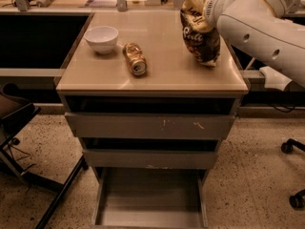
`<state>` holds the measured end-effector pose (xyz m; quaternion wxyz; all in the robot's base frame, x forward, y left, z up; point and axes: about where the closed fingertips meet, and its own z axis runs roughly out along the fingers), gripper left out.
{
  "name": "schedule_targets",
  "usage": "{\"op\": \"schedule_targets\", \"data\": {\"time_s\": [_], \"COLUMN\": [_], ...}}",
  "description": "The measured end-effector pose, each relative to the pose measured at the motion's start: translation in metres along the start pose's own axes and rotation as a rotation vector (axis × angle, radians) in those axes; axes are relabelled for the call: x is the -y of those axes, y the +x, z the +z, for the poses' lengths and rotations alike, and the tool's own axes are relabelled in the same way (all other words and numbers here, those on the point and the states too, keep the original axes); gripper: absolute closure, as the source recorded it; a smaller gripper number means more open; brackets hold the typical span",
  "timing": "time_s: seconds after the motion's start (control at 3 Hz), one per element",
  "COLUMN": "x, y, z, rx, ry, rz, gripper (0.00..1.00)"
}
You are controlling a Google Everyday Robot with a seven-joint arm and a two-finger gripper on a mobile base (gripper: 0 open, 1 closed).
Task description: Pick brown chip bag from bottom drawer and place on counter
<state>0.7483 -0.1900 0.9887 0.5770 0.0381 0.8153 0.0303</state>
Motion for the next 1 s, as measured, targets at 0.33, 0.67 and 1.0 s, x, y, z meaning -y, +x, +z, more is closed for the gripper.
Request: {"op": "schedule_targets", "data": {"time_s": [0.33,0.67,1.0], "x": [0.0,-0.0001,-0.0001], "y": [0.0,0.0,0.0], "z": [0.0,0.0,0.0], "rx": [0.0,0.0,0.0], "ry": [0.0,0.0,0.0], "rz": [0.0,0.0,0.0], "gripper": [0.11,0.0,0.0]}}
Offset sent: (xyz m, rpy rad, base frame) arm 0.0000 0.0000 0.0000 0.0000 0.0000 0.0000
